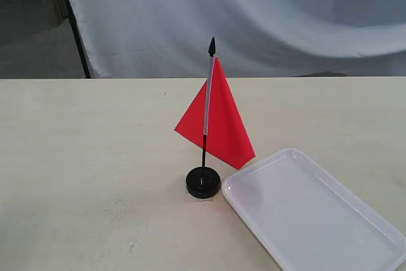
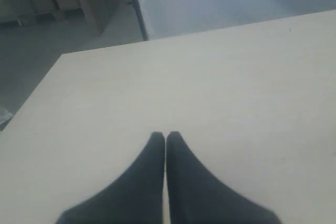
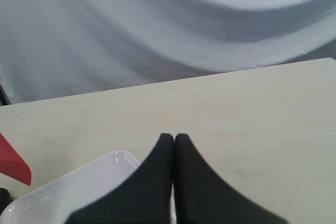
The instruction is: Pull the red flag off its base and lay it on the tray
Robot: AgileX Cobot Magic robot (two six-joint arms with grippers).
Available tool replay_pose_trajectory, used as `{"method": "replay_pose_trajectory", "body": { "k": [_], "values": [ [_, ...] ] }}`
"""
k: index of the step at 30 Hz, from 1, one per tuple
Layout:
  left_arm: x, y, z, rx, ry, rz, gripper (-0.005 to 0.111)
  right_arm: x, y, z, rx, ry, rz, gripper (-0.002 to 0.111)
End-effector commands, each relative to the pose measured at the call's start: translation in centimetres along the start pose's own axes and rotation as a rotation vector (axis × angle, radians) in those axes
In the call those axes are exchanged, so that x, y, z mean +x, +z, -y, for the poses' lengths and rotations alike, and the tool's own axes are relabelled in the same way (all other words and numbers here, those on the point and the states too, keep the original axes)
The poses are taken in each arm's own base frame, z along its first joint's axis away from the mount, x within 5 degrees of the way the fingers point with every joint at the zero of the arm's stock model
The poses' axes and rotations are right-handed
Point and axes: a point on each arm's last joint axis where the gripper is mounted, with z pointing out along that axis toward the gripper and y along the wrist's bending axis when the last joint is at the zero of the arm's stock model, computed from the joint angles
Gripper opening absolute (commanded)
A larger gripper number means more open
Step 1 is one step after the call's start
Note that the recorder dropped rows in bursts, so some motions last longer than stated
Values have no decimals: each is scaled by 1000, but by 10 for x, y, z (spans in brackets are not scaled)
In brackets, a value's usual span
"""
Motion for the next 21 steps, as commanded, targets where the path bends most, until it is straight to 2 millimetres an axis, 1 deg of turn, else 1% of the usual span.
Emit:
{"method": "replay_pose_trajectory", "body": {
  "k": [1,14,17,21],
  "values": [
    [0,0,0,0,-9,0,1,-1,0,0,1,-9,12,1],
    [0,0,0,0,-9,0,1,-1,0,0,1,-9,17,1],
    [0,0,0,0,-9,0,1,-10,-1,0,-3,-9,116,1],
    [0,0,0,0,-9,0,1,-33,-7,-1,-14,-9,374,1]
  ]
}}
